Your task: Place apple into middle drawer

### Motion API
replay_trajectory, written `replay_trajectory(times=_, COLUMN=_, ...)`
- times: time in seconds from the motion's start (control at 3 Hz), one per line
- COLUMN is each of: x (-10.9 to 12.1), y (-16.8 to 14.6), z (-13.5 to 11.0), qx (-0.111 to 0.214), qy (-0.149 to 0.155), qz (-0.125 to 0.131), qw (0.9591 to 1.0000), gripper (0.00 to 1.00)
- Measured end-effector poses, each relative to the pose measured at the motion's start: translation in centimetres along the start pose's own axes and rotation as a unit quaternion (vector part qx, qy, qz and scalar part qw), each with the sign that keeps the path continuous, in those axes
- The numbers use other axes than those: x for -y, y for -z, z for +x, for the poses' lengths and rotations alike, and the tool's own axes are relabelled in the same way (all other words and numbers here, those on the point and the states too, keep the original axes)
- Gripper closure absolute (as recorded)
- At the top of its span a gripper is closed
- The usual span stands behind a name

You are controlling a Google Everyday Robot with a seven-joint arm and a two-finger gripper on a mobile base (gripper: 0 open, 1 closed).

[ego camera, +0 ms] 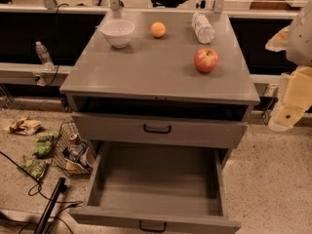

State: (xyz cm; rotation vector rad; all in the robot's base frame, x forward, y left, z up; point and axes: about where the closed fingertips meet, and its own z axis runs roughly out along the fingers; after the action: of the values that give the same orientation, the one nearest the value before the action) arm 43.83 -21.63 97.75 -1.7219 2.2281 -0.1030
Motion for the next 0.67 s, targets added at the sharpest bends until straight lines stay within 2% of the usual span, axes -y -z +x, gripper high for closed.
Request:
replay_trajectory(times=0.33, x=0.0, y=0.0, z=0.0, qx=0.0, qy=0.0, qz=0.0, qw=1.0, gripper=0.0)
replay_trajectory(times=0.67, x=0.33, y=0.13, z=-0.05, qx=0.015, qy=-0.008, qz=0.004, qw=0.9999, gripper=0.0)
